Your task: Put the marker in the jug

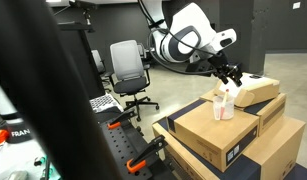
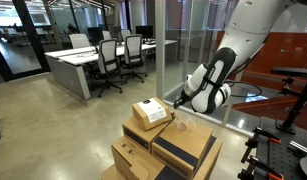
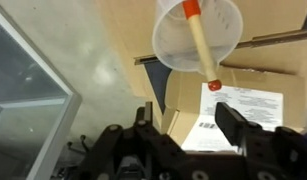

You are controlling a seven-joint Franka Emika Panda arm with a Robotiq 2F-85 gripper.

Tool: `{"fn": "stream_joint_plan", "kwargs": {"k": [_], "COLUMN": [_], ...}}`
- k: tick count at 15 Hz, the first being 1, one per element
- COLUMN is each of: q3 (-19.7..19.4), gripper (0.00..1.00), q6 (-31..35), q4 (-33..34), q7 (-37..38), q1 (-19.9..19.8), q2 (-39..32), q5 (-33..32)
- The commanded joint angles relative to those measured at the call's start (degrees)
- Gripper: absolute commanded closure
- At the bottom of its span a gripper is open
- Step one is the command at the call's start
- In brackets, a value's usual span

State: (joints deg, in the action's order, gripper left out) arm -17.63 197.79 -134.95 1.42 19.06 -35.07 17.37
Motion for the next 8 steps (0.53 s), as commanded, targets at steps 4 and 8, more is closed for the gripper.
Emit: {"fn": "stream_joint_plan", "kwargs": {"k": [4,8], "q3": [0.42,1.02], "gripper": [0.00,0.00], "q6": [0.31,0.11], "q4": [0.77,0.70], "q7": [1.12,0.61], "q1": [0.98,0.21], "q2": [-0.67,-0.66], "q5": [1.18,0.05]}}
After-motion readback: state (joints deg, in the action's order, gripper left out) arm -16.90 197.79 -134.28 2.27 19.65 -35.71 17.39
